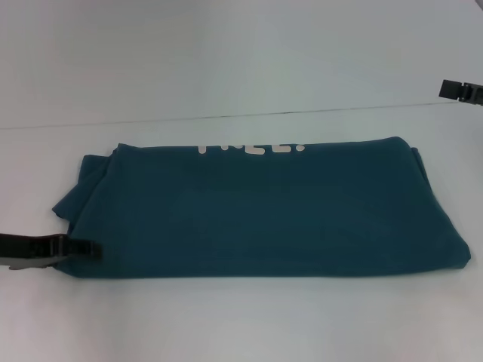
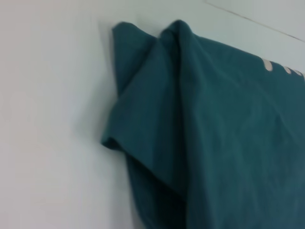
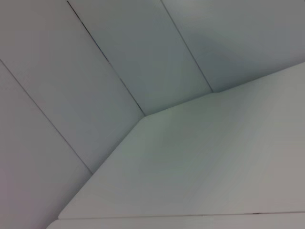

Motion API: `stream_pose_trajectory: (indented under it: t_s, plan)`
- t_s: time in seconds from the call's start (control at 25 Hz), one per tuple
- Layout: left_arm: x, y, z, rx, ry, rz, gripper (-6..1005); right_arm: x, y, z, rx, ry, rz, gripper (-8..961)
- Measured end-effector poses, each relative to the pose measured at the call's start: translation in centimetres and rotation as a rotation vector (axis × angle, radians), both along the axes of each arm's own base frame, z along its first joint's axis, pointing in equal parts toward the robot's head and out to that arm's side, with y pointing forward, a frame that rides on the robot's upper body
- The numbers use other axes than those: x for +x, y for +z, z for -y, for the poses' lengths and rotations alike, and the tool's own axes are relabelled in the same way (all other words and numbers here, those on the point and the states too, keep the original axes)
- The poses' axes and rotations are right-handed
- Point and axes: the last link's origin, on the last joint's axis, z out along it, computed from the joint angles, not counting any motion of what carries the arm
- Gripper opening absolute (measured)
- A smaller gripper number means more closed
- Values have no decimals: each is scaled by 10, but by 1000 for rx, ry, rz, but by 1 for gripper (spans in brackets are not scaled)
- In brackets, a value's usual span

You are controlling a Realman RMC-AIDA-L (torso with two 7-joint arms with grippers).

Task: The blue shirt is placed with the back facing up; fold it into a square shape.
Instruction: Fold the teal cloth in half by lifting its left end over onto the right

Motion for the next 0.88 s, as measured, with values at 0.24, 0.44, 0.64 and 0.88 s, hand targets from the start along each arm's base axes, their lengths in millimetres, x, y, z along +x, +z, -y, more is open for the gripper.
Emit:
stream_pose_trajectory:
  t_s: [0.24,0.44,0.64,0.88]
  plan:
    - [-4,0,2,1,8,-11,676,1,-2,1,-4,-3,-4,908]
    - [-5,0,2,-2,9,-16,411,1,-4,2,-9,-4,-5,909]
    - [-5,0,3,-2,9,-18,205,2,-6,3,-12,-7,-8,909]
    - [-10,3,6,8,17,-23,101,4,-9,4,-10,-12,-16,908]
